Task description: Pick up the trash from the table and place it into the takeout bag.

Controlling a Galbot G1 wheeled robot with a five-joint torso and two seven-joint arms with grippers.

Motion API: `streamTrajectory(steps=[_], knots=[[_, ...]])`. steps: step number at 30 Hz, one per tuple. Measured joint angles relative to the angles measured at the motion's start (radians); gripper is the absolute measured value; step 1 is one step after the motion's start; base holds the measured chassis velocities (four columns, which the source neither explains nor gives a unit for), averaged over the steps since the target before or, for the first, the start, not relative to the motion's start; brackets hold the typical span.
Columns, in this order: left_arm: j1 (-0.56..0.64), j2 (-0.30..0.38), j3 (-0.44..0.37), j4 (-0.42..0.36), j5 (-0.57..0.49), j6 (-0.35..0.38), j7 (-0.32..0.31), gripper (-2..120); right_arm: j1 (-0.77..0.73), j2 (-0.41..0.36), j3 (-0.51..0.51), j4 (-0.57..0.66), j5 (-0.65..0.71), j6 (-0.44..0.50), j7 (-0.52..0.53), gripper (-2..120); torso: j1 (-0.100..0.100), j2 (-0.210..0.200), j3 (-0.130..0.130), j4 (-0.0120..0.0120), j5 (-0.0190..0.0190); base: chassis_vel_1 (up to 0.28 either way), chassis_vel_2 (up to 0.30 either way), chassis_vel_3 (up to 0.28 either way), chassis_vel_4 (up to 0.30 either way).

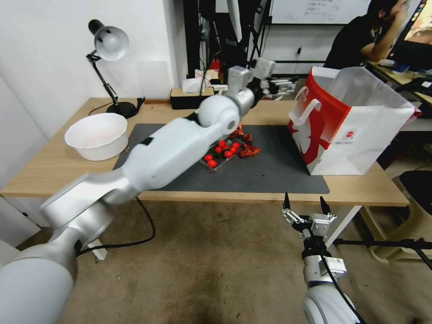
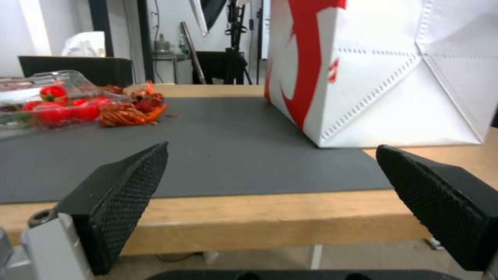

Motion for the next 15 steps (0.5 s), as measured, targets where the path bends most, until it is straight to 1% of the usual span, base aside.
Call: streamTrajectory(steps=[1, 2, 3, 4, 5, 6, 7, 8, 10, 13, 14, 15], knots=[[0.031, 0.046, -0.025, -0.028, 0.012, -0.003, 0.003, 100, -0.001, -0.003, 0.000, 0.002, 0.000, 0.000, 0.000, 100, 0.000, 0.000, 0.000, -0.0019, 0.0002, 0.000, 0.000, 0.000, 0.000], [0.042, 0.064, -0.033, -0.033, 0.015, -0.003, 0.002, 100, -0.002, -0.004, 0.001, 0.003, 0.000, 0.000, 0.000, 100, 0.000, 0.000, 0.000, -0.0015, 0.0003, 0.000, 0.000, 0.000, 0.000], [0.072, 0.107, -0.049, -0.053, 0.022, -0.003, 0.003, 100, -0.003, -0.007, 0.001, 0.004, 0.000, -0.001, 0.000, 100, 0.000, 0.000, 0.000, -0.0007, 0.0000, 0.000, 0.000, 0.000, 0.000], [0.072, 0.107, -0.049, -0.053, 0.022, -0.003, 0.003, 100, -0.003, -0.007, 0.001, 0.004, 0.000, -0.001, 0.000, 100, 0.000, 0.000, 0.000, -0.0007, 0.0000, 0.000, 0.000, 0.000, 0.000], [0.115, 0.154, -0.076, -0.084, 0.034, -0.008, 0.004, 100, -0.003, -0.009, 0.001, 0.007, 0.000, -0.001, 0.000, 100, 0.000, 0.000, 0.000, 0.0001, 0.0000, 0.000, 0.000, 0.000, 0.000], [0.145, 0.183, -0.096, -0.102, 0.042, -0.013, 0.004, 100, -0.004, -0.011, 0.001, 0.007, 0.000, -0.001, 0.000, 100, 0.000, 0.000, 0.000, 0.0002, 0.0000, 0.000, 0.000, 0.000, 0.000], [0.190, 0.214, -0.126, -0.128, 0.051, -0.016, 0.005, 100, -0.004, -0.014, 0.001, 0.007, 0.000, -0.001, 0.000, 100, 0.000, 0.000, 0.000, -0.0003, 0.0000, 0.000, 0.000, 0.000, 0.000], [0.190, 0.214, -0.126, -0.128, 0.051, -0.016, 0.005, 100, -0.004, -0.014, 0.001, 0.007, 0.000, -0.001, 0.000, 100, 0.000, 0.000, 0.000, -0.0003, 0.0000, 0.000, 0.000, 0.000, 0.000], [0.243, 0.246, -0.163, -0.156, 0.062, -0.019, 0.006, 100, -0.002, -0.016, 0.001, 0.007, 0.000, -0.002, 0.000, 100, 0.000, 0.000, 0.000, -0.0009, 0.0006, 0.000, 0.000, 0.000, 0.000], [0.293, 0.275, -0.196, -0.185, 0.074, -0.022, 0.006, 100, 0.001, -0.017, -0.001, 0.005, 0.000, -0.002, 0.000, 100, 0.000, 0.000, 0.000, -0.0007, 0.0003, 0.000, 0.000, 0.000, 0.000], [0.357, 0.314, -0.246, -0.223, 0.093, -0.029, 0.011, 100, 0.002, -0.018, -0.002, 0.005, 0.001, -0.003, 0.000, 100, 0.000, 0.000, 0.000, -0.0003, 0.0003, 0.000, 0.000, 0.000, 0.000], [0.408, 0.340, -0.285, -0.254, 0.102, -0.034, 0.016, 100, 0.002, -0.019, -0.003, 0.004, 0.001, -0.003, 0.000, 100, 0.000, 0.000, 0.000, -0.0005, 0.0002, 0.000, 0.000, 0.000, 0.000]])
